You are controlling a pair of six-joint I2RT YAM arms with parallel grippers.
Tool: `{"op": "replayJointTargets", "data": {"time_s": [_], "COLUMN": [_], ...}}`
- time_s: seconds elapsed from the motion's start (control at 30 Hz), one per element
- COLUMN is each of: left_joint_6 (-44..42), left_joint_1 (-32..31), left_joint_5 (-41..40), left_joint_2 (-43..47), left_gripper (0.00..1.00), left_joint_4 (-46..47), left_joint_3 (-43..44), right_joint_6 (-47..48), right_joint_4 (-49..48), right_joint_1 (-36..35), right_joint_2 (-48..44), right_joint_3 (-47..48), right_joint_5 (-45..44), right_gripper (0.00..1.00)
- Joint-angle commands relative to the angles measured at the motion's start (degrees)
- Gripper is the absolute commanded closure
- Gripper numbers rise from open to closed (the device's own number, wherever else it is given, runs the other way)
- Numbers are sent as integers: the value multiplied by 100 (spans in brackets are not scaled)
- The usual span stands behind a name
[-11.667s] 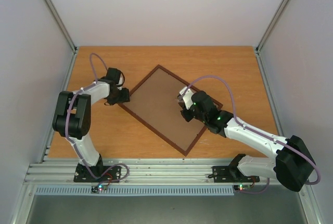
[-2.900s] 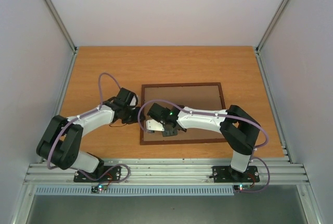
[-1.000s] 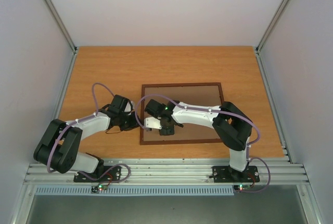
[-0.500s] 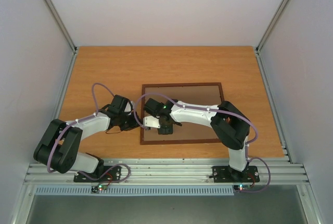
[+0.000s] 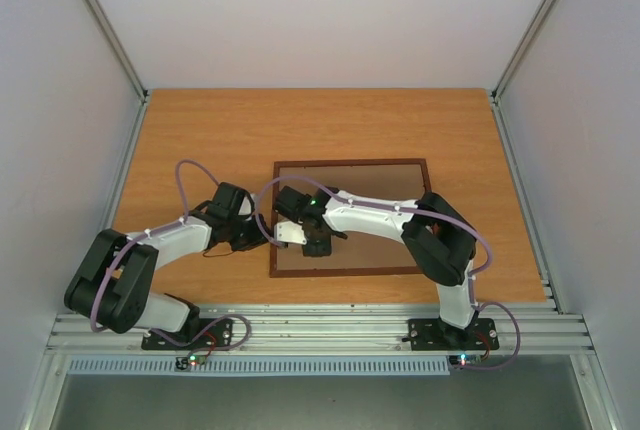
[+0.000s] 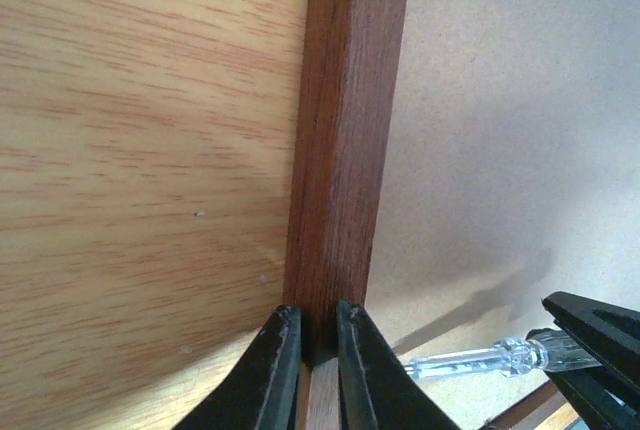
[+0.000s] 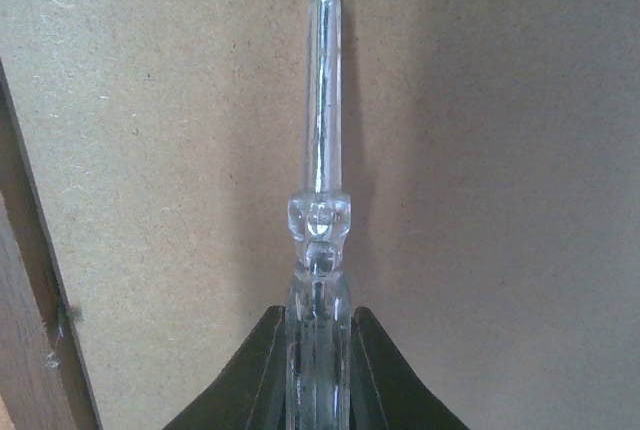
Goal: Take the photo out of the frame
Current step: Release the photo frame item from the photo frame.
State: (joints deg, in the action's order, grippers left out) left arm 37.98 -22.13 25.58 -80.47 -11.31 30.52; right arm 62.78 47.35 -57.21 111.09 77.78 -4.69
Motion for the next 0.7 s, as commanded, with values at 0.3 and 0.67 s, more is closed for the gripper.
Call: {"op": "replayJointTargets", "data": {"time_s": [0.3,0.67], "left_joint_6": [373,610], "left_joint_1": [-154,-324], "left_joint_5": [240,279], "left_joint_2": [56,19], "left_gripper": [89,90], "left_joint_4": [617,1045], "left_joint_3": [-468,-744], "right_joint_6": [-473,-683], "right_joint_4": [270,355], "right_joint_1": [-168,-398], "right_joint_2": [176,228], "right_joint_3": [1053,1778], "right_joint_5": [407,668], "right_gripper": [99,99]}}
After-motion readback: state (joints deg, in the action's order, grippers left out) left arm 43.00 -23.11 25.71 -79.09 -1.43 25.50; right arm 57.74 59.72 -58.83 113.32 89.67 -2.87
